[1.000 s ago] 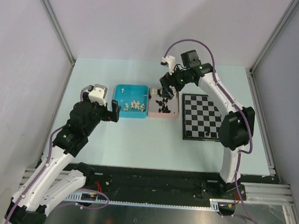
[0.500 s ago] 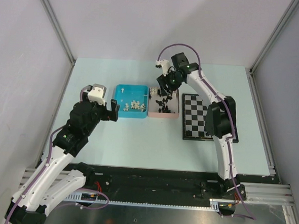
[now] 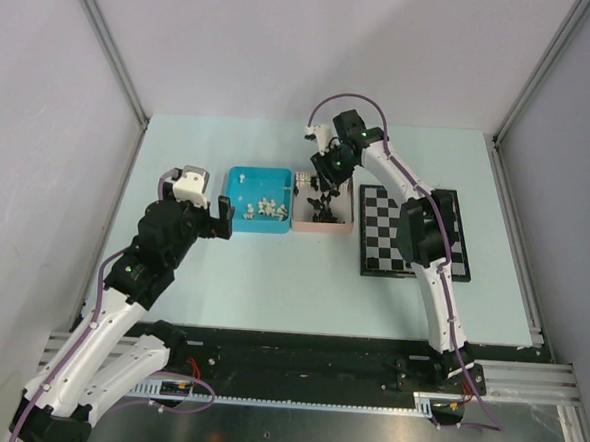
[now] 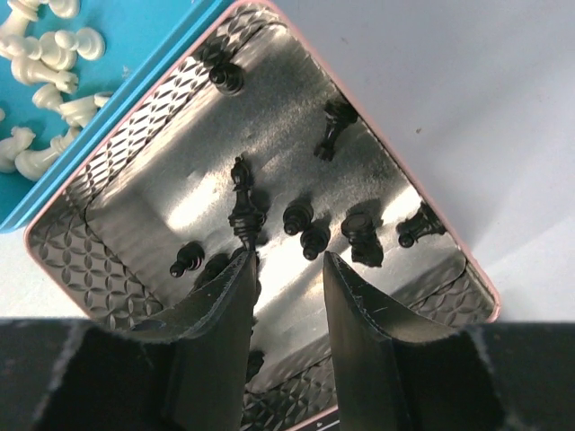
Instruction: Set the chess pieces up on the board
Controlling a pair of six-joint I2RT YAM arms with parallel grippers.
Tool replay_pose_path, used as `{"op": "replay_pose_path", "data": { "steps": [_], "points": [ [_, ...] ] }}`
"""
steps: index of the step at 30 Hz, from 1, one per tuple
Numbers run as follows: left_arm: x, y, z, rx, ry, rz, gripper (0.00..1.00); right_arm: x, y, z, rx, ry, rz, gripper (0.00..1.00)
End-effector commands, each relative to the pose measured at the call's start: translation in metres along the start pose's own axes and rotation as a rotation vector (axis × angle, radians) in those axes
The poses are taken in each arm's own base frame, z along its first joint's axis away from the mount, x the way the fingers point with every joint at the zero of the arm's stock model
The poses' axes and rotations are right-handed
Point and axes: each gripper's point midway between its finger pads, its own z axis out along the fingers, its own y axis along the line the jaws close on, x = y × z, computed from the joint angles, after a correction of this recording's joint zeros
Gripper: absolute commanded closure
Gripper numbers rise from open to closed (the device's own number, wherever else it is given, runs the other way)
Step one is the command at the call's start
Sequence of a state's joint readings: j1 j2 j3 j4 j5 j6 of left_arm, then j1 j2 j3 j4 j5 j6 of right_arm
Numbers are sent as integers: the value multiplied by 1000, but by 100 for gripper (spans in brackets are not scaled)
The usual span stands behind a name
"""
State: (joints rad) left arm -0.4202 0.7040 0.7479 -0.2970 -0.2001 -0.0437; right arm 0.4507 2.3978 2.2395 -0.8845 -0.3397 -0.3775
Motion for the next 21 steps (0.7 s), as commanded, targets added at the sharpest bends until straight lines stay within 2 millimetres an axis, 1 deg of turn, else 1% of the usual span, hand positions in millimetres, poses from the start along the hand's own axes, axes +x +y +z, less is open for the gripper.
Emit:
{"op": "replay_pose_path", "data": {
  "steps": [1,13,21],
  "points": [
    [-9,6,0,-21,-39,21,0,-17,-2,1,12,-39,-14,59],
    [-7,6,2,-21,-32,22,0,-9,-4,21,-1,-14,-10,61],
    [-8,6,2,-21,-33,21,0,-6,-5,27,-6,-8,-9,63]
  ]
}}
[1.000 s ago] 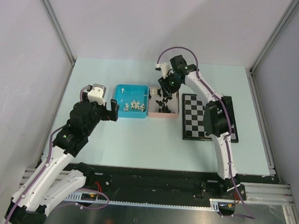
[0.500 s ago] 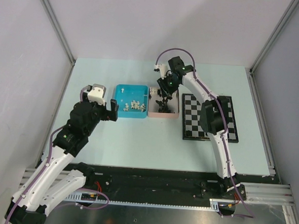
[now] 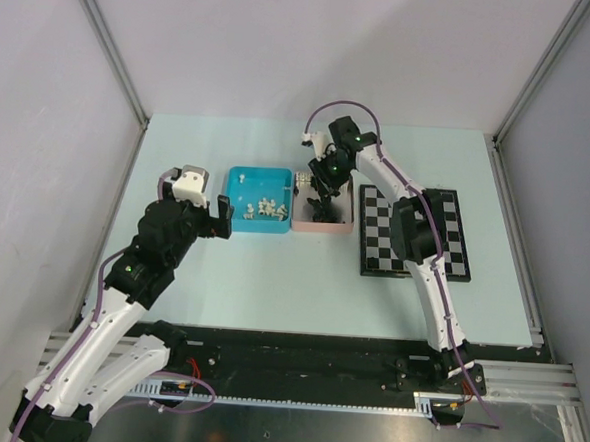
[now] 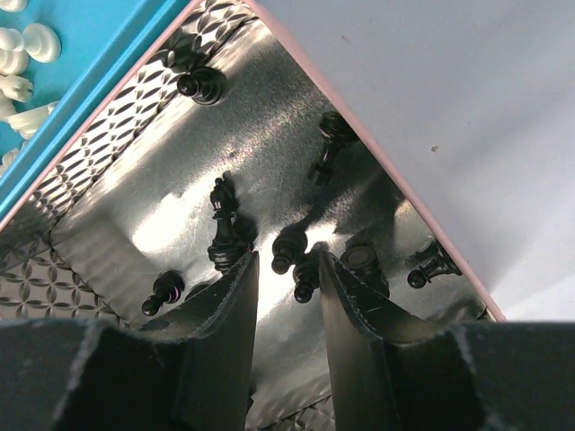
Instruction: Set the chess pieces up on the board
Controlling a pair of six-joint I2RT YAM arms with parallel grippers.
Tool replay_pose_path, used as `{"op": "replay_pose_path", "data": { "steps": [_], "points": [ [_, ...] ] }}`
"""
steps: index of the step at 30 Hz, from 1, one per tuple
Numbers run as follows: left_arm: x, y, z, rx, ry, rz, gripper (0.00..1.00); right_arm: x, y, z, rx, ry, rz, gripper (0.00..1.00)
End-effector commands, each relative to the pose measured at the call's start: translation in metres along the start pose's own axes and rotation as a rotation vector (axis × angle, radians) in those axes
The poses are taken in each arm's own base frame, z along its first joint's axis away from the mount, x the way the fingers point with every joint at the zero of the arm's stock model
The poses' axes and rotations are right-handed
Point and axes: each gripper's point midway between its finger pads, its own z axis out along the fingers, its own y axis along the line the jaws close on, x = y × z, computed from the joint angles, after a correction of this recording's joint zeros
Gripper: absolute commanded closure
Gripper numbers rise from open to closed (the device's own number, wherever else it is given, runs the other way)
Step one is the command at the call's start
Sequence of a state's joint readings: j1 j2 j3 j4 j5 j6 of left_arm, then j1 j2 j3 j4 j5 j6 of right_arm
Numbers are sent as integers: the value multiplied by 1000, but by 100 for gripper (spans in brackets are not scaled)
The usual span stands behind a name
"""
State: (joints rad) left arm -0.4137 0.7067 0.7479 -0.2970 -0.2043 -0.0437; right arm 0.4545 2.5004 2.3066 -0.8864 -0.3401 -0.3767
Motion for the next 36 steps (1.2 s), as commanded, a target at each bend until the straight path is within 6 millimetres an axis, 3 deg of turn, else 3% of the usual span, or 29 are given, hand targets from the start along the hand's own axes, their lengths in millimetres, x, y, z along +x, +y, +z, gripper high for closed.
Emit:
{"op": "replay_pose_path", "data": {
  "steps": [1,14,26,29,36],
  "points": [
    [-7,4,2,-9,-34,22,0,-17,2,-5,6,-39,-18,63],
    [-7,3,2,-6,-34,20,0,-11,7,2,-8,-18,-24,71],
    [-8,4,1,-9,-35,19,0,-16,8,-5,-10,-31,-42,93],
    [-8,5,1,-15,-37,19,0,-27,10,-18,-3,-60,-57,96],
    [-9,6,0,-18,-42,18,0,-62,22,-73,15,-173,-97,97]
  ]
}}
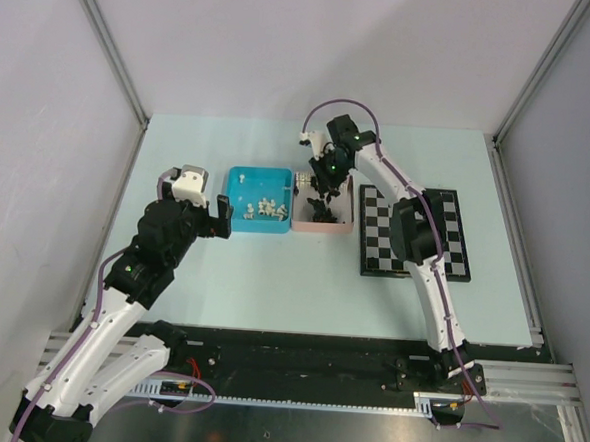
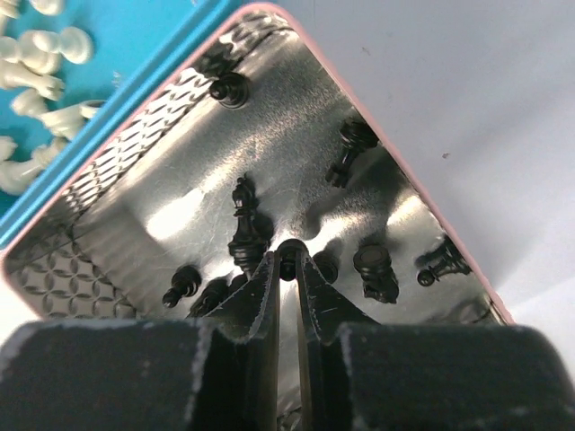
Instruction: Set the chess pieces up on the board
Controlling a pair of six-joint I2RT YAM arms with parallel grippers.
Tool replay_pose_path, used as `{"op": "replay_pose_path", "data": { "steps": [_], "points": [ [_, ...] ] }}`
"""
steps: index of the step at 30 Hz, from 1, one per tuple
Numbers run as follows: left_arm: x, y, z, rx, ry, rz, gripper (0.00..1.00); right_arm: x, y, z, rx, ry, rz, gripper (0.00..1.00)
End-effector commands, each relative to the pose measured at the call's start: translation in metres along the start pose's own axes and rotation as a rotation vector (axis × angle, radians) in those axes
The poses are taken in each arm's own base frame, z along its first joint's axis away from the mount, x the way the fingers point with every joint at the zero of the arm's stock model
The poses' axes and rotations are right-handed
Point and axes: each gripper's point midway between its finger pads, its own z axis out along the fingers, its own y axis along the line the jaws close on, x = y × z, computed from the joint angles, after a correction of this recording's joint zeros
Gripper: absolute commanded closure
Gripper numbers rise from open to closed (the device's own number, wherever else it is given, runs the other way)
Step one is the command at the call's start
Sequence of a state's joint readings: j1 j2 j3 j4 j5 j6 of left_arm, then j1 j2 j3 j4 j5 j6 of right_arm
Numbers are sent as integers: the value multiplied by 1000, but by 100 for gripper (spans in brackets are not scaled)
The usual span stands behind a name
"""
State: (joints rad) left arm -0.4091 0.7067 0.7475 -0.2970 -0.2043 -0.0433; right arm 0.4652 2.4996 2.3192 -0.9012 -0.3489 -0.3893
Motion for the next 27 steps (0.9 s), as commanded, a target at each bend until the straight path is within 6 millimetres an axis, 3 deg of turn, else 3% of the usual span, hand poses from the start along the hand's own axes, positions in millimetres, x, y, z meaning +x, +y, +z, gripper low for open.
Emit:
{"op": "replay_pose_path", "data": {
  "steps": [1,4,7,8,9,11,15,18,19,21,22,27],
  "points": [
    [-9,4,0,-13,-41,19,0,-63,20,-85,28,-192,-82,97],
    [-9,5,0,-15,-42,19,0,-72,29,-113,25,-238,-95,97],
    [-10,5,-1,-18,-45,18,0,-64,41,-125,6,-246,-98,97],
    [-10,6,-1,-19,-45,18,0,-69,48,-146,16,-280,-114,97],
    [-10,6,-1,-21,-47,18,0,-53,52,-141,1,-247,-101,97],
    [-10,6,-2,-21,-48,17,0,-52,61,-168,19,-288,-126,97],
    [-10,5,-1,-18,-47,16,0,-8,72,-181,15,-250,-106,97],
    [-10,4,-1,-13,-47,15,0,14,70,-201,40,-257,-82,96],
    [-9,5,-1,-13,-44,15,0,34,64,-198,42,-233,-47,96],
    [-11,5,-1,-13,-48,16,0,51,61,-207,60,-233,-21,96],
    [-9,5,-1,-13,-44,17,0,72,55,-201,60,-203,18,96],
    [-8,5,1,-15,-38,18,0,111,48,-194,76,-163,71,95]
  ]
}}
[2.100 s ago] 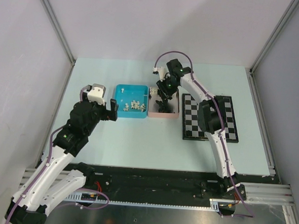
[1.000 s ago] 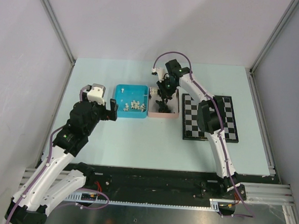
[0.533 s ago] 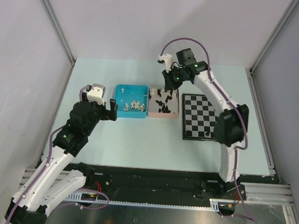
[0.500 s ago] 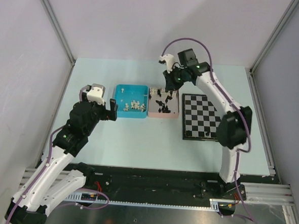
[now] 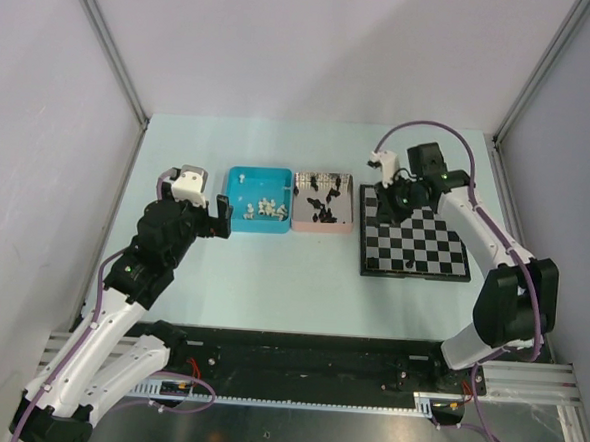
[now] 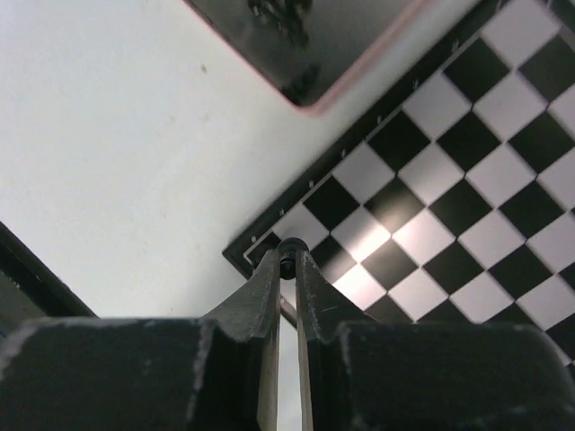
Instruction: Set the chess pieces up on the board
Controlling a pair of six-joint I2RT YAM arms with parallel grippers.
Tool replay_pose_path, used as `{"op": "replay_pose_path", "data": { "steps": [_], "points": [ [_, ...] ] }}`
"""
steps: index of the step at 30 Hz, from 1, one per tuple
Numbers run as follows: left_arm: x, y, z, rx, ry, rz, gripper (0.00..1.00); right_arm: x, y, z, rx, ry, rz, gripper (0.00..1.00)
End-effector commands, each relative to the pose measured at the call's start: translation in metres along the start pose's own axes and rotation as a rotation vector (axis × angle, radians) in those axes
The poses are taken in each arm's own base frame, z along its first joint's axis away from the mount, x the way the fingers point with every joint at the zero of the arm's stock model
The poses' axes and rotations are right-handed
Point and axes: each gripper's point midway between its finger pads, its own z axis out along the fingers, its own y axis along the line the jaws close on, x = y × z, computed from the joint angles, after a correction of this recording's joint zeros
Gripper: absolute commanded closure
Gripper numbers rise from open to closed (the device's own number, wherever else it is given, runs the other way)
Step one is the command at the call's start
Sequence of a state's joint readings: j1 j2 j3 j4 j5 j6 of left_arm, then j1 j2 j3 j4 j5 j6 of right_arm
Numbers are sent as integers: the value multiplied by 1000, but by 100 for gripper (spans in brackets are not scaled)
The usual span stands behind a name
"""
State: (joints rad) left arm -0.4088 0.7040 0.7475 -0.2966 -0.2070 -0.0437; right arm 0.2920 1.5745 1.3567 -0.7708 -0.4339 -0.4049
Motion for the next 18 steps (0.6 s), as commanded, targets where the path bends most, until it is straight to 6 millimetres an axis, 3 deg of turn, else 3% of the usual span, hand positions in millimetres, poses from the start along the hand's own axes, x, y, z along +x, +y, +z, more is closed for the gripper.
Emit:
{"op": "replay_pose_path", "data": {
  "steps": [1,9,18],
  "points": [
    [-7,4,1,-12,-34,19,0,11,-6,-3,27,-35,-15,95],
    [-5,5,3,-18,-27,22,0,51,-17,22,30,39,42,94],
    [-4,4,4,-14,-21,23,0,54,-12,48,30,67,3,93]
  ]
}}
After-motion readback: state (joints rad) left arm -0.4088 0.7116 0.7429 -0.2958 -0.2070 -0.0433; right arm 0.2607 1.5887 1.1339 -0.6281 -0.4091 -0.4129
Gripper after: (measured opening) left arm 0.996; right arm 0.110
